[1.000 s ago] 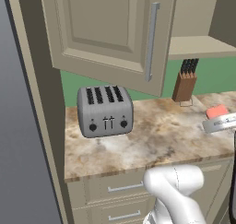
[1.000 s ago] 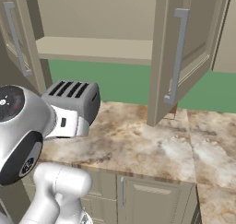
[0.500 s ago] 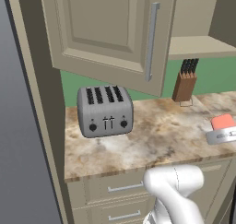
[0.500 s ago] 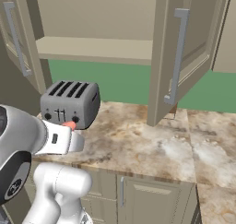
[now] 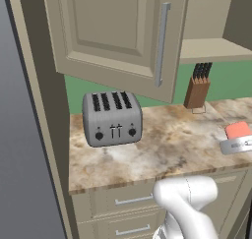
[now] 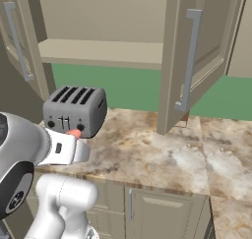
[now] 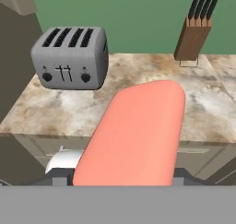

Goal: Open the cabinet. Pick the bar soap and place it next to the sink. Then close the cabinet.

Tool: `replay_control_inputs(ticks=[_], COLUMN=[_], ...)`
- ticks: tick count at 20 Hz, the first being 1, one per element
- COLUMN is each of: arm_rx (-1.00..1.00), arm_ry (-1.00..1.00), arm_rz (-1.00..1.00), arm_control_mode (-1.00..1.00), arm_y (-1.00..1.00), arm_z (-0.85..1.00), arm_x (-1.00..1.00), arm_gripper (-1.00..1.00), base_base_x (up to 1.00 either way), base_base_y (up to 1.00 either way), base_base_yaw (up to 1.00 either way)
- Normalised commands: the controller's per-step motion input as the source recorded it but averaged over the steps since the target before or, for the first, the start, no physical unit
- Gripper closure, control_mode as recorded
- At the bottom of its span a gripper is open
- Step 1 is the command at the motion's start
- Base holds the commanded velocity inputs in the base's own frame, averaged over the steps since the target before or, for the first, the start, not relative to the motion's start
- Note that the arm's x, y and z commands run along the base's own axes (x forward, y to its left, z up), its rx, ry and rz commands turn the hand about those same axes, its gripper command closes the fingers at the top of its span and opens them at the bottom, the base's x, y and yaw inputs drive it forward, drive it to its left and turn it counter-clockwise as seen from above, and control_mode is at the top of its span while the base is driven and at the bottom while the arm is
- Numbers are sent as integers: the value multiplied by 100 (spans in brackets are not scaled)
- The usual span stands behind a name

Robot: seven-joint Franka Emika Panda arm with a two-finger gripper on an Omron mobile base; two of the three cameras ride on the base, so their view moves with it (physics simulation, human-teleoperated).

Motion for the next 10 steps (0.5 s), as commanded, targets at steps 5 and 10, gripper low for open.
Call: replay_control_inputs(ticks=[5,10], arm_rx=[0,0], arm_ry=[0,0], arm_rz=[0,0], arm_control_mode=[-100,-100], arm_y=[0,0], arm_z=[0,0], arm_x=[0,0], arm_gripper=[100,100], base_base_x=[0,0], base_base_y=[0,0], base_base_yaw=[0,0])
